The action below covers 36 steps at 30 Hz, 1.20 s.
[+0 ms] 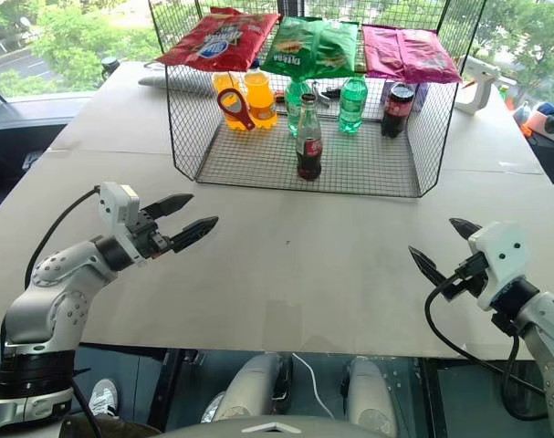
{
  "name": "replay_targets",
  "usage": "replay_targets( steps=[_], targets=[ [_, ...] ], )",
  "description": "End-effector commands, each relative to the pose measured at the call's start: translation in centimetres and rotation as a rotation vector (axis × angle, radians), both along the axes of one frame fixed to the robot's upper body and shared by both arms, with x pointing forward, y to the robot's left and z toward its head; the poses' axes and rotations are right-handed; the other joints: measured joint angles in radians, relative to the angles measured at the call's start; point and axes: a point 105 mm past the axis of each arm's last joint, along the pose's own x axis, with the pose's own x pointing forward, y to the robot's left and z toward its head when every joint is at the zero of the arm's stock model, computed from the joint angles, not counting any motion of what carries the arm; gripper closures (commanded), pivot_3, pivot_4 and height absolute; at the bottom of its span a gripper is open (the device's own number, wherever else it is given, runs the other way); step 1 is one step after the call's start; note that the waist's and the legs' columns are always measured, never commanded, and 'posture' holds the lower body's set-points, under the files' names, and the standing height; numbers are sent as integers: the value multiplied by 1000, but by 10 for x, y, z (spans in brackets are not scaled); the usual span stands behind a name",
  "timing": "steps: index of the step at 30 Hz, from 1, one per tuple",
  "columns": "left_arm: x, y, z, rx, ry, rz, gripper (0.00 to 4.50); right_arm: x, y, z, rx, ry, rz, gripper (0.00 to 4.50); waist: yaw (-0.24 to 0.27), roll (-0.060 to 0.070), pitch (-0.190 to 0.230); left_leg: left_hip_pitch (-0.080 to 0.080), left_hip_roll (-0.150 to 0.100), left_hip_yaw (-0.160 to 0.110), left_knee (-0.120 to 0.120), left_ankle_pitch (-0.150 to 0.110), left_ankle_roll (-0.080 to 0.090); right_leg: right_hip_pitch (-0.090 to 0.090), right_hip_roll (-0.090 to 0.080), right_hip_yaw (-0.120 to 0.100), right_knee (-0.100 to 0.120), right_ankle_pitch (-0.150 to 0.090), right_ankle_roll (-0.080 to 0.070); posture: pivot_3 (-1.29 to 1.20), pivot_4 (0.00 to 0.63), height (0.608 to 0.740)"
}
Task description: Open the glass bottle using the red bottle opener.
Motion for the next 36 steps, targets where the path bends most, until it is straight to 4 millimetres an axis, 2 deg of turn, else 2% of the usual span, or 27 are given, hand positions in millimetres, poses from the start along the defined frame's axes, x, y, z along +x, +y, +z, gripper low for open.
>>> replay_targets(
  steps=[1,7,10,13,17,21,26,29,33,36],
  targets=[
    [-2,-2,15,4,-63,-5,182,0,7,18,-10,-73,21,0,0,0,0,0,0,0,0,0,0,0,0,0,0,0,0,0,150,740],
    [7,-1,23,-14,-107,52,182,3,16,41,49,-230,29,0,0,0,0,0,0,0,0,0,0,0,0,0,0,0,0,0,150,740],
    [16,8,26,-12,-123,156,182,-4,35,61,143,-324,160,0,0,0,0,0,0,0,0,0,0,0,2,0,0,0,0,0,150,740],
    [17,5,35,-56,-128,121,182,-10,49,79,253,-381,248,0,-1,0,0,0,-1,0,0,0,0,1,4,0,0,0,0,0,150,740],
    [19,6,49,-183,-130,121,182,-15,60,94,316,-416,310,0,-1,0,0,0,0,0,0,0,0,1,5,0,0,0,0,0,150,740],
    [27,0,51,-113,-160,165,182,-18,65,95,337,-409,332,0,1,0,0,0,-1,0,0,0,1,1,5,0,0,0,0,0,150,740],
    [40,0,61,-131,-175,227,182,-24,66,94,368,-401,346,0,3,0,0,0,-1,0,0,1,2,2,5,0,0,0,0,0,150,740],
    [51,-8,65,-155,-154,237,182,-26,66,91,375,-398,343,0,2,0,0,0,-1,0,0,3,5,2,6,0,0,1,0,0,150,740],
    [74,-29,69,-182,-113,297,182,-30,65,86,361,-395,326,0,7,-1,0,1,-1,-1,1,3,5,4,7,0,0,0,0,0,150,740],
    [91,-31,71,-192,-88,364,182,-31,67,83,358,-398,317,0,4,-1,0,1,-1,-1,2,3,5,4,7,0,0,1,0,0,150,740]
  ],
)
